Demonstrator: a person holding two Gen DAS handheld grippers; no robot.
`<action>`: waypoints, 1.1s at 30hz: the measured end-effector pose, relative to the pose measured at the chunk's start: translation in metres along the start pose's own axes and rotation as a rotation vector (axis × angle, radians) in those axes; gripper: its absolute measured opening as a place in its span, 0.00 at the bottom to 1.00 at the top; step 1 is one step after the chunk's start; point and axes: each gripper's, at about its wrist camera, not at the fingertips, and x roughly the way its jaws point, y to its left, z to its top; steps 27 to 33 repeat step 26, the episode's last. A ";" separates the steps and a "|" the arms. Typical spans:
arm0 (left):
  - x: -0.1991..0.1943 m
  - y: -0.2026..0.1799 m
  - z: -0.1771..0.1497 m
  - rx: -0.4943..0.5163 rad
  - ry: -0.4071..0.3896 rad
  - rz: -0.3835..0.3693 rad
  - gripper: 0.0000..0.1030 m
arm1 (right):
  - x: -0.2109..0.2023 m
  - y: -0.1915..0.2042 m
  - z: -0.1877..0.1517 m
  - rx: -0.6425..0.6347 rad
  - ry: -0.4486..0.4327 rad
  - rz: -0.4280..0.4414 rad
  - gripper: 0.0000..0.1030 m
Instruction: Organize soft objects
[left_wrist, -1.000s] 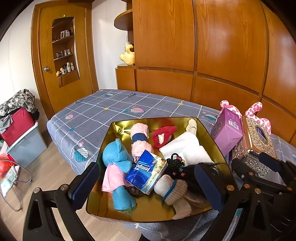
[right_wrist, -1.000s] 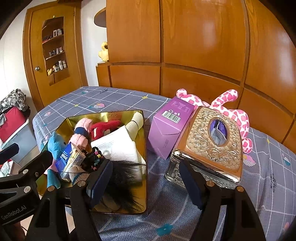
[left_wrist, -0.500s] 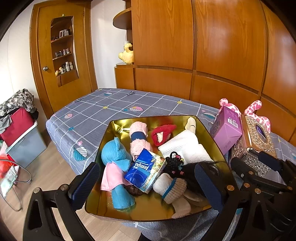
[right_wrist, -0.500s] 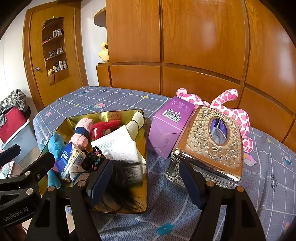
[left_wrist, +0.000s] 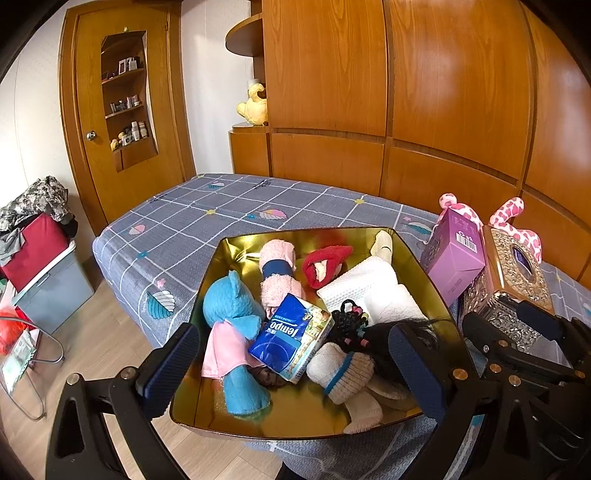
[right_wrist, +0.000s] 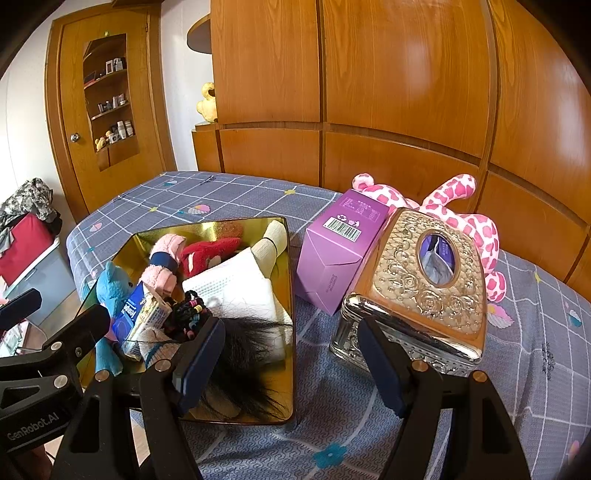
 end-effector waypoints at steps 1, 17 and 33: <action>0.000 0.000 0.000 0.000 0.001 -0.001 0.99 | 0.000 0.000 0.000 0.001 0.000 0.000 0.73; 0.000 -0.001 -0.001 0.004 0.007 -0.007 1.00 | 0.000 0.000 0.000 0.003 -0.001 0.000 0.73; -0.006 0.002 0.000 0.003 -0.042 -0.009 0.97 | 0.000 -0.001 0.000 0.010 -0.003 -0.005 0.73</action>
